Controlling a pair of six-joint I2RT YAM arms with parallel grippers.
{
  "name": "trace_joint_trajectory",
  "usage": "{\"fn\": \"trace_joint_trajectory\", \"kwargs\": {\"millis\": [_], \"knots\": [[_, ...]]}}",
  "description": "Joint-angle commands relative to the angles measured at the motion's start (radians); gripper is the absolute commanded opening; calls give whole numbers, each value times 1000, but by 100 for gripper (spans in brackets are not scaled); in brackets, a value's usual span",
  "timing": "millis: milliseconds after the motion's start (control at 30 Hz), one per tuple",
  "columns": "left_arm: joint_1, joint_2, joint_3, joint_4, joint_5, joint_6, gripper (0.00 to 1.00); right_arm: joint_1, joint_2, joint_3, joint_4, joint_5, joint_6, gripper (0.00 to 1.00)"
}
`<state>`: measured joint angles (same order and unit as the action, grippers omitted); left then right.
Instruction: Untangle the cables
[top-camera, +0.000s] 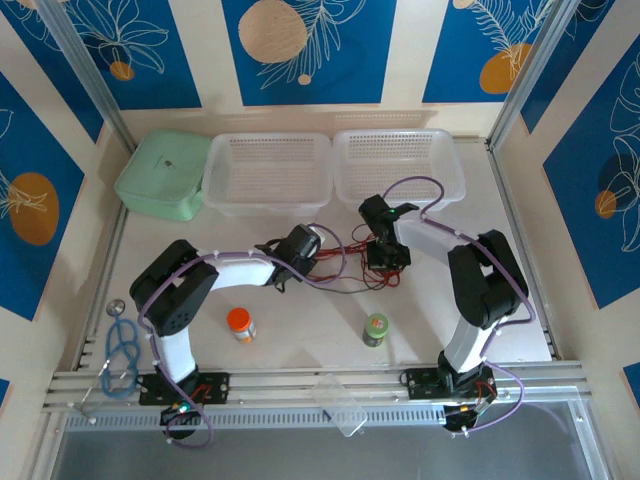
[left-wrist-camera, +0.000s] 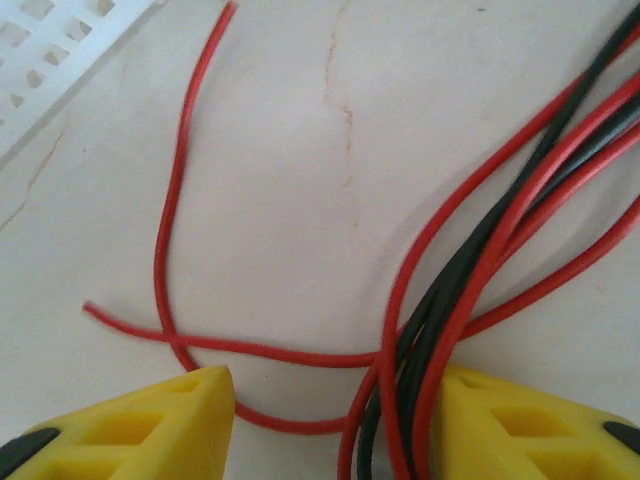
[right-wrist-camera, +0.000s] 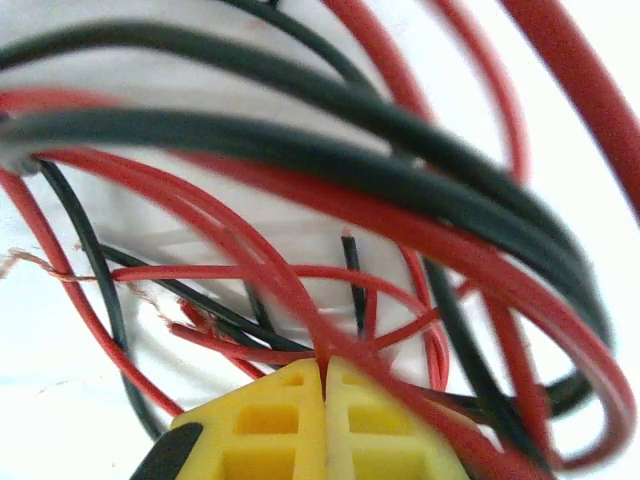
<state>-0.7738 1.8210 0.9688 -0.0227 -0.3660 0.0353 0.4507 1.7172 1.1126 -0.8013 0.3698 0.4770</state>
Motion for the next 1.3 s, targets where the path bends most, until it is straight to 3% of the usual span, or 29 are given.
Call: {"fn": "trace_joint_trajectory", "kwargs": {"millis": [0, 300, 533, 700, 900, 1033, 1267], "knots": [[33, -3, 21, -74, -58, 61, 52, -31, -72, -16, -27, -35, -22, 8], [15, -141, 82, -94, 48, 115, 54, -70, -251, -39, 41, -393, 90, 39], [-10, -226, 124, -163, 156, 82, 55, -91, -326, -178, 218, -597, 279, 40], [-27, -178, 140, -161, 254, -11, 55, -47, -219, -185, 280, -551, 336, 25], [-54, -15, 161, -143, 261, -127, 52, 21, -52, -94, 232, -381, 329, 14], [-60, 62, 155, -151, 198, -180, 52, 33, 22, -84, 227, -333, 333, 9], [-52, 101, 153, -309, -6, -201, 52, 16, 55, -87, 161, -215, 319, 7]]}}
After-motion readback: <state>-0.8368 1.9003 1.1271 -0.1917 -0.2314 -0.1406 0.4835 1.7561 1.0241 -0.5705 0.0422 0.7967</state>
